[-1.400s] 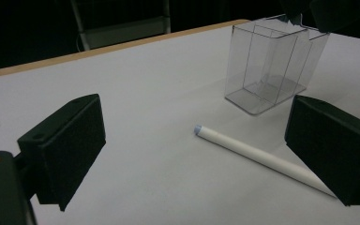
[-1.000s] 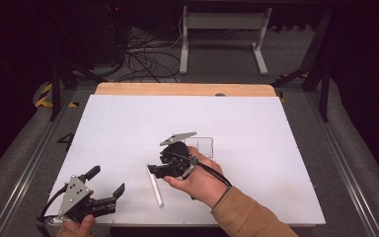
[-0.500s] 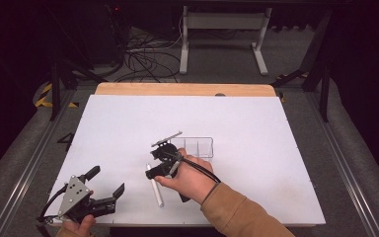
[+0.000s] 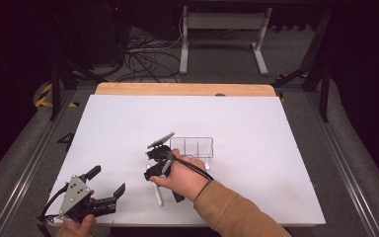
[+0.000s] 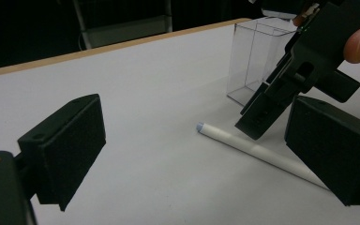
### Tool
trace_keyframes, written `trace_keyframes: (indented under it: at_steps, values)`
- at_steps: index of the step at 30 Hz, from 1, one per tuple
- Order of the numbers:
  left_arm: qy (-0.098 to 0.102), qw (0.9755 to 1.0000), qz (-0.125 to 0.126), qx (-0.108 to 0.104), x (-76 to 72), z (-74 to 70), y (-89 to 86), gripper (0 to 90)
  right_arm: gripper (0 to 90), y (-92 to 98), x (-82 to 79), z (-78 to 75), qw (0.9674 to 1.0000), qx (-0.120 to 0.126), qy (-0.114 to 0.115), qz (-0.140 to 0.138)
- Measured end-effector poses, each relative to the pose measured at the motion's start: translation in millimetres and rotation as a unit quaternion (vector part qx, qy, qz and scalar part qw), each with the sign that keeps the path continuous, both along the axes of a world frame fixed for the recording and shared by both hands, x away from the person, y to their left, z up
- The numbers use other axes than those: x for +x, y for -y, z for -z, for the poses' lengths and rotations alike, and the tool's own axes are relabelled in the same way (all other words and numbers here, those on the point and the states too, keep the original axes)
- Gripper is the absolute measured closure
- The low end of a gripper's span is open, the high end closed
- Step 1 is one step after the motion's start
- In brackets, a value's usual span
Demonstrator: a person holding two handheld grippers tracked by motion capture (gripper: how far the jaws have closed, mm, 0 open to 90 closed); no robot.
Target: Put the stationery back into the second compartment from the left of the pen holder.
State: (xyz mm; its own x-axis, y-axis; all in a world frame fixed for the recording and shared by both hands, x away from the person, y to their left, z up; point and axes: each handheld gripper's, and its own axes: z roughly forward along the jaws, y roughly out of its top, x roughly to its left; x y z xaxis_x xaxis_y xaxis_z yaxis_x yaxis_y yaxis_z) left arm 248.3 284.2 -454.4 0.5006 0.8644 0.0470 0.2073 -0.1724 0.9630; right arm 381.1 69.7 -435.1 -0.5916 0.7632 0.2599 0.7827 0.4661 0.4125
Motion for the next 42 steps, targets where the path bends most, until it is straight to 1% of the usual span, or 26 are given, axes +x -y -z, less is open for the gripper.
trace_keyframes:
  at_steps: [2,8,14,17,19,27,30,34,38,42]
  values:
    - [0.0,1.0,0.0,0.0,-0.1,-0.1,0.1,6.3,54.0,-1.7,0.3,0.4,1.0,-0.003,-0.006,0.003]
    - [-0.001,1.0,0.0,-0.001,0.0,0.1,0.5,6.4,55.9,-5.4,2.0,2.6,0.9999,-0.013,-0.007,0.008]
    - [0.0,1.0,0.001,0.001,0.1,0.0,0.6,6.4,59.0,-8.3,3.4,4.9,0.9992,-0.02,-0.02,0.03]
    - [-0.001,1.0,0.001,0.001,0.2,0.1,0.5,6.4,62.1,-9.4,4.5,5.8,0.9987,-0.025,-0.025,0.038]
    - [-0.002,1.0,0.0,-0.001,0.1,0.3,0.9,6.4,63.7,-9.9,5.4,6.3,0.9985,-0.027,-0.026,0.039]
    - [-0.002,1.0,0.002,0.003,0.4,0.2,0.8,6.5,67.4,-12.8,6.4,10.0,0.9978,-0.034,-0.034,0.047]
    - [-0.004,1.0,0.002,0.007,0.5,0.2,0.9,6.5,70.9,-14.3,6.4,11.9,0.9972,-0.041,-0.033,0.053]
    - [-0.004,1.0,0.002,0.007,1.1,0.5,1.1,6.5,74.6,-15.8,6.0,13.6,0.9969,-0.045,-0.029,0.057]
    - [-0.004,1.0,0.002,0.007,1.1,0.5,1.3,6.5,74.9,-18.1,5.9,16.2,0.9965,-0.05,-0.032,0.058]
    - [-0.004,1.0,0.002,0.005,1.3,0.8,1.8,6.5,76.9,-19.9,4.9,16.4,0.996,-0.057,-0.026,0.064]
